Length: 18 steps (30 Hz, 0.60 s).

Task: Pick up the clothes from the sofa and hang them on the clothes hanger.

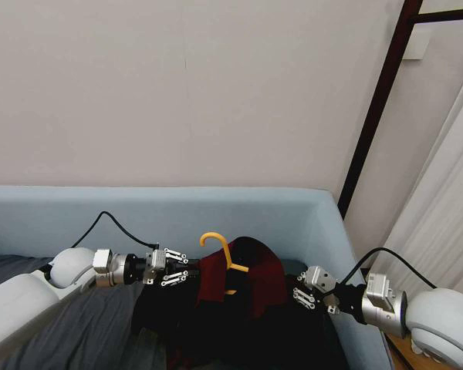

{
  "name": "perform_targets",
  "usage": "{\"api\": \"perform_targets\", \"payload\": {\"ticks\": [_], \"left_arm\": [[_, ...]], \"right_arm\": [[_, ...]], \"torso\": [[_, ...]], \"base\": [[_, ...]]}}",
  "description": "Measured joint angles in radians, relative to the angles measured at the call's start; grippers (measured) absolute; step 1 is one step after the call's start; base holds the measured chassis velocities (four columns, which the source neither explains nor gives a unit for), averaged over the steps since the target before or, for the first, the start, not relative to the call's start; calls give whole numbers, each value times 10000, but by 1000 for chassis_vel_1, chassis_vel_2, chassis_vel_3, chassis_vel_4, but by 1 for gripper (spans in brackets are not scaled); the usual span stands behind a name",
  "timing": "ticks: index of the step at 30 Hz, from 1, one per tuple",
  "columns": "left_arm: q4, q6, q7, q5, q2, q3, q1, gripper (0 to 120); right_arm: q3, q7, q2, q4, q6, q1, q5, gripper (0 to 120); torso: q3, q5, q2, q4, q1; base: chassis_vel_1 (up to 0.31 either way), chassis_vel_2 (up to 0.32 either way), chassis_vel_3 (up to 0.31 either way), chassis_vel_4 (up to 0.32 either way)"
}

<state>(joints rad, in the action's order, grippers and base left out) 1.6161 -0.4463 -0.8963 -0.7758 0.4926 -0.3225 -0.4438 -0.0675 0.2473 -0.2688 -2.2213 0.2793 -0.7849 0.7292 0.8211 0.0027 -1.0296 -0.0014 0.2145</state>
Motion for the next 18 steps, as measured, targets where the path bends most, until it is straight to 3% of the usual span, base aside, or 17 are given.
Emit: {"api": "perform_targets", "payload": {"ticks": [5, 8, 18], "left_arm": [[-91, -357, 1047, 219, -1, -146, -5, 21], [-69, -460, 1560, 235, -16, 90, -53, 36], [-37, -495, 1796, -146, -372, 889, -9, 71]], "right_arm": [[151, -44, 133, 58, -67, 104, 117, 8], [207, -273, -7, 137, -290, 235, 460, 8], [345, -570, -397, 486, -604, 289, 524, 8]], "torso": [[0, -4, 0, -1, 1], [0, -3, 0, -1, 0], [0, 0, 0, 0, 0]], "base": [[0, 0, 0, 0], [0, 0, 0, 0], [0, 0, 0, 0]]}}
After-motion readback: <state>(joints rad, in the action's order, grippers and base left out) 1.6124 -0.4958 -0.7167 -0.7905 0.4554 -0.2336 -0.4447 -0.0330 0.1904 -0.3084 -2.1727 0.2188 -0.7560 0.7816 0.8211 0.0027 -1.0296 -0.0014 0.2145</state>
